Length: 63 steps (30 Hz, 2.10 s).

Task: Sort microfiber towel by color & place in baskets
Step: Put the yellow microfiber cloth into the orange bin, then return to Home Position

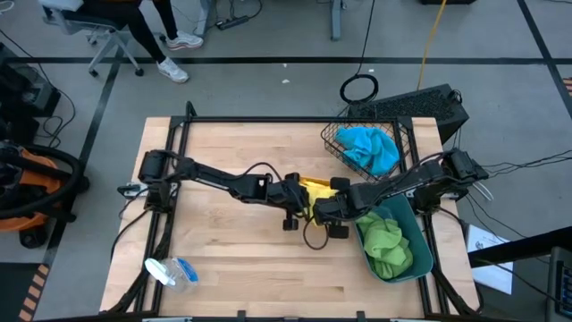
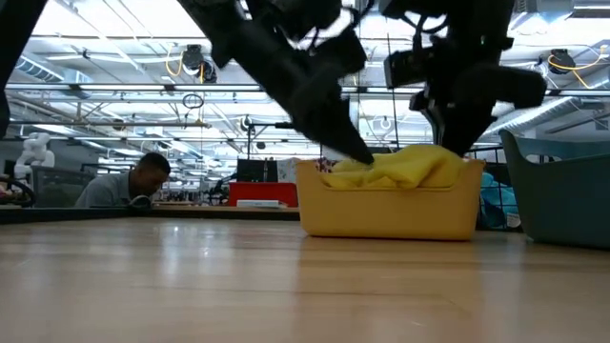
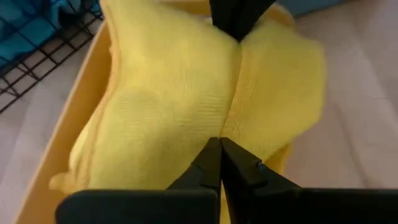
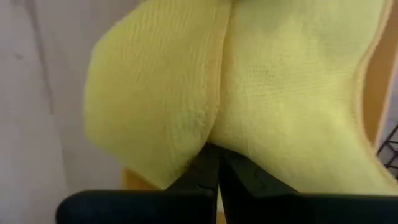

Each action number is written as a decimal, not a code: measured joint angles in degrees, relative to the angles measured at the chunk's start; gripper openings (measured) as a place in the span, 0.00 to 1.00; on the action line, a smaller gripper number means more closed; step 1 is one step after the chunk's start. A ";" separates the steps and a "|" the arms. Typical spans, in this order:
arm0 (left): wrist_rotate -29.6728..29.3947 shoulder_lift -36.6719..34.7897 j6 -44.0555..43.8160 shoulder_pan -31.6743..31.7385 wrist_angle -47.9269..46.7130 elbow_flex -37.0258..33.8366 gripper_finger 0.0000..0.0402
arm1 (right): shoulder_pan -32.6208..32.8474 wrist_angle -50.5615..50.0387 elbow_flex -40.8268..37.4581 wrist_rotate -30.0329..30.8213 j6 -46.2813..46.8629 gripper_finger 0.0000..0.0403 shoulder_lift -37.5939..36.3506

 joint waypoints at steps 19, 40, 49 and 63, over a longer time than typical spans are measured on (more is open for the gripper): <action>-8.96 -18.19 4.68 -11.63 -7.03 -2.29 0.02 | 9.42 -5.82 -0.61 7.95 -3.01 0.00 -24.29; -9.24 -37.16 5.28 -6.48 19.12 -33.16 0.02 | 17.43 39.52 -37.31 12.79 -24.12 0.00 -61.07; -9.06 -41.55 4.55 -6.11 23.00 -40.62 0.02 | 17.41 44.84 -44.31 6.95 -25.77 0.00 -65.67; -9.11 -43.70 4.98 -3.70 36.68 -51.67 0.02 | 16.66 54.45 -55.78 6.91 -30.08 0.00 -75.40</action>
